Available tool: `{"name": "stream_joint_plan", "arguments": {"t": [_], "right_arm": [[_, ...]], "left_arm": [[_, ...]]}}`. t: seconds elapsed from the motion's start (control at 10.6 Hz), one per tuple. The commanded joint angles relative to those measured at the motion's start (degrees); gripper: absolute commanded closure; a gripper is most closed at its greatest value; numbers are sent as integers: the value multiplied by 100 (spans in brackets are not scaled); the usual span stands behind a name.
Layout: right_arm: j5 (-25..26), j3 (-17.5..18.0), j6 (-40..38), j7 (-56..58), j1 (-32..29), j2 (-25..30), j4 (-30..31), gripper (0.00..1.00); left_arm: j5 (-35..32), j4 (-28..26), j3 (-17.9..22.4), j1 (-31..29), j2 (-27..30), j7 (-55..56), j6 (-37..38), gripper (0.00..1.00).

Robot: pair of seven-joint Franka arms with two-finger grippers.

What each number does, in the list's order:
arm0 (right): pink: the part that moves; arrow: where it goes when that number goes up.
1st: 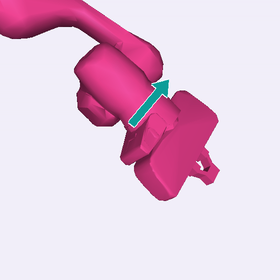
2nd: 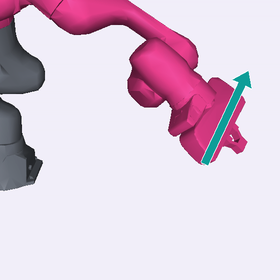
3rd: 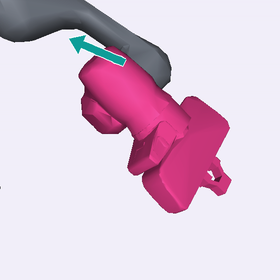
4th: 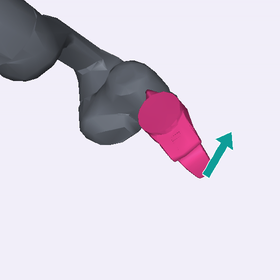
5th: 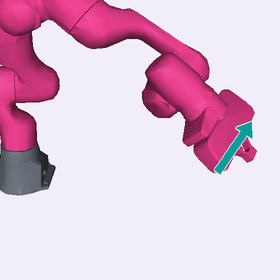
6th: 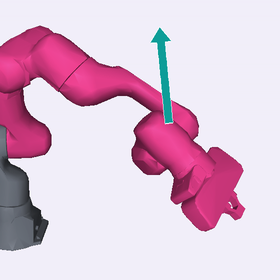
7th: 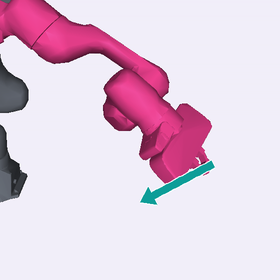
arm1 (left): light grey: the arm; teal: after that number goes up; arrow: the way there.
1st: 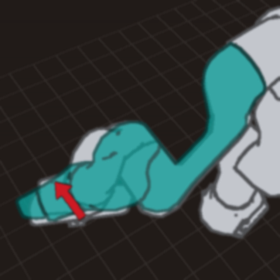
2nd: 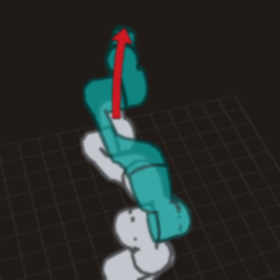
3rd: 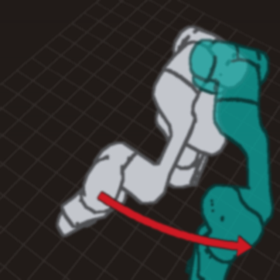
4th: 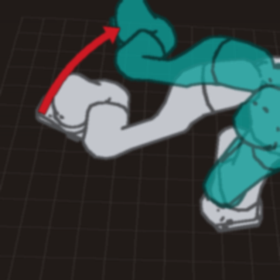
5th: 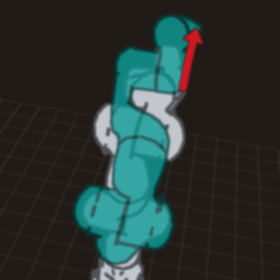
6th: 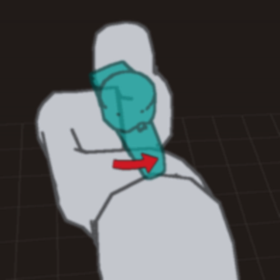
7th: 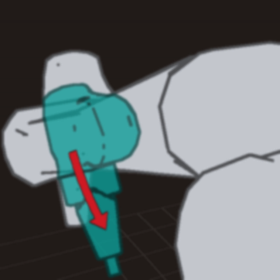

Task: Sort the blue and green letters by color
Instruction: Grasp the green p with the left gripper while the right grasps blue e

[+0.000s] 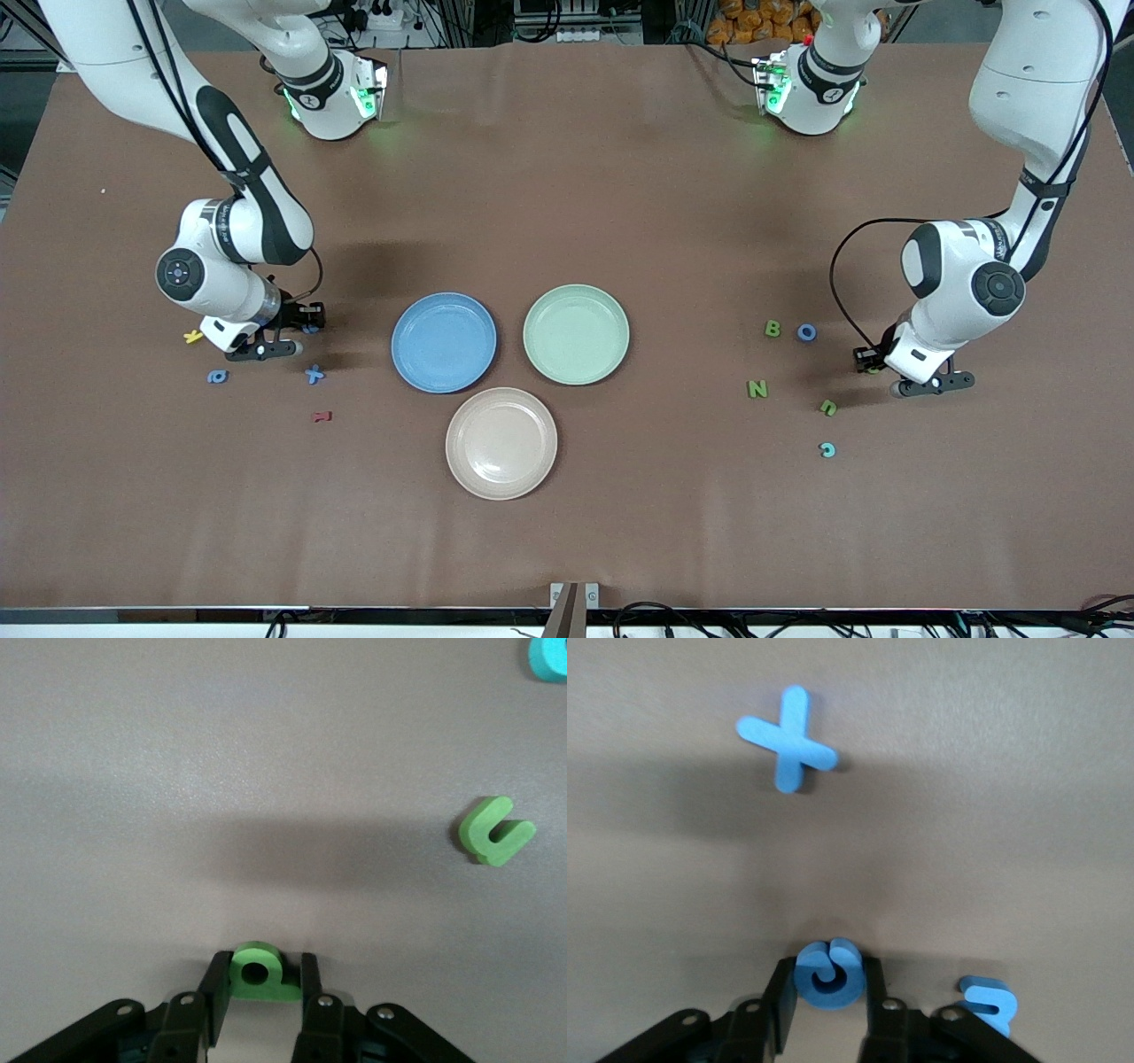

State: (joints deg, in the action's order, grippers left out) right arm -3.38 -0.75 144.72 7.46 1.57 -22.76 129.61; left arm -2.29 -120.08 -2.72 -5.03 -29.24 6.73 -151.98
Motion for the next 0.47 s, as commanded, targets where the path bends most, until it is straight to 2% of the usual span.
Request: {"name": "stream_joint_plan", "arguments": {"t": [0.0, 0.19, 0.38], "right_arm": [[-58, 49, 4, 19, 10, -1, -49, 100], [-58, 49, -459, -8, 10, 0, -652, 100], [-75, 49, -1844, -78, 97, -70, -1819, 100]], "left_arm": [[-123, -68, -1, 2, 32, 109, -95, 100], [-123, -51, -1, 20, 84, 83, -78, 100], [-123, 2, -114, 107, 513, 74, 297, 100]]}}
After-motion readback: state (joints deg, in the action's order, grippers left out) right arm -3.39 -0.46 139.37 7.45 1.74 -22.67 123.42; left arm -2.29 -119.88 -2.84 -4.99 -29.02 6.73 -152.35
